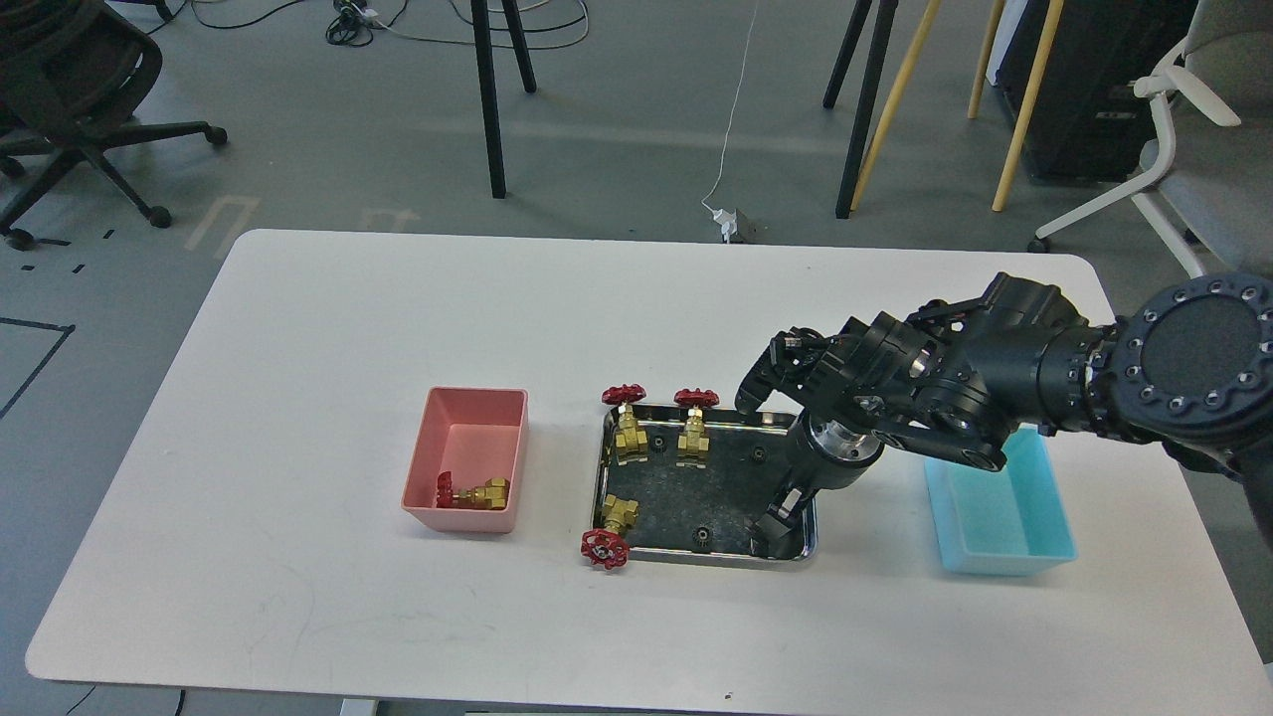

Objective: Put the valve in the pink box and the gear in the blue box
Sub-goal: 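Position the right hand over the small brass gear in the tray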

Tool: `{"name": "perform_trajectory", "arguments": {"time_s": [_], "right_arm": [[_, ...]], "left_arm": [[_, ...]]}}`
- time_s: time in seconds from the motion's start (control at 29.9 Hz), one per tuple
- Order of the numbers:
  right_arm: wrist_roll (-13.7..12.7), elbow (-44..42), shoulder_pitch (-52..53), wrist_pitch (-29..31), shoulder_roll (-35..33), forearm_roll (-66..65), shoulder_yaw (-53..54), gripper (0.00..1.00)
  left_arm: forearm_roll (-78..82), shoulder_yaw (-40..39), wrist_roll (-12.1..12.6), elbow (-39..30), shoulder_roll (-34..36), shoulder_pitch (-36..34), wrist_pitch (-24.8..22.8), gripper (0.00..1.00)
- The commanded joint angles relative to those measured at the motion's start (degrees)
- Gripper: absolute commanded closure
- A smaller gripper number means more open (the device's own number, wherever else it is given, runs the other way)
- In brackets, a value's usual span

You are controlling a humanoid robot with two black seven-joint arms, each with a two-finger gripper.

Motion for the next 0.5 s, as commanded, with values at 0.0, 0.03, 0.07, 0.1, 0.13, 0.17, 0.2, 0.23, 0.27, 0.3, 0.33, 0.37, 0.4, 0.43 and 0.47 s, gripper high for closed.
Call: {"name": "perform_trajectory", "arguments": {"time_s": [0.0,0.03,0.07,0.1,0.13,0.17,0.2,0.23,0.27,0.3,0.33,0.37,0.4,0.43,0.47], "right_arm": [[0.1,0.2,-0.1,0.0,0.0,0.0,0.0,0.36],[0.5,0.2,-0.1,0.0,0.0,0.0,0.0,0.36],[0.8,0.2,-0.2,0.0,0.0,0.0,0.0,0.36],[0.9,0.2,-0.2,0.0,0.0,0.0,0.0,0.36],[1.0,0.2,-0.3,0.0,0.0,0.0,0.0,0.36],[1.0,0.2,-0.4,0.0,0.0,0.0,0.0,0.36],[1.0,0.2,-0.4,0.0,0.0,0.0,0.0,0.36],[1.0,0.2,-0.5,0.0,0.0,-0.1,0.0,0.36],[1.0,0.0,-0.6,0.0,0.0,0.0,0.0,0.36],[1.0,-0.1,-0.6,0.0,0.0,0.0,0.0,0.36],[1.0,-0.3,-0.7,0.0,0.0,0.0,0.0,0.37],[1.0,-0.5,-0.7,0.0,0.0,-0.1,0.0,0.37],[1.0,-0.5,-0.9,0.0,0.0,-0.1,0.0,0.37],[1.0,-0.5,-0.9,0.0,0.0,-0.1,0.0,0.37],[1.0,-0.5,-0.9,0.0,0.0,-0.1,0.0,0.38]], "left_arm": [[0.0,0.0,0.0,0.4,0.0,0.0,-0.1,0.01],[0.0,0.0,0.0,0.4,0.0,0.0,-0.1,0.01],[0.0,0.0,0.0,0.4,0.0,0.0,-0.1,0.01],[0.0,0.0,0.0,0.4,0.0,0.0,-0.1,0.01],[0.0,0.0,0.0,0.5,0.0,0.0,-0.1,0.01],[0.0,0.0,0.0,0.5,0.0,0.0,-0.1,0.01],[0.0,0.0,0.0,0.5,0.0,0.0,-0.1,0.01],[0.0,0.0,0.0,0.7,0.0,0.0,-0.1,0.01],[0.0,0.0,0.0,0.9,0.0,0.0,-0.1,0.01],[0.0,0.0,0.0,0.9,0.0,-0.1,-0.1,0.01],[0.0,0.0,0.0,1.0,-0.1,-0.1,0.0,0.01],[0.0,0.0,0.0,1.1,-0.1,0.0,0.0,0.01],[0.0,0.0,0.0,1.1,-0.1,-0.1,0.0,0.01],[0.0,-0.1,0.0,1.1,-0.1,-0.1,0.0,0.01],[0.0,-0.1,0.0,1.1,-0.1,-0.1,0.0,0.01]]}}
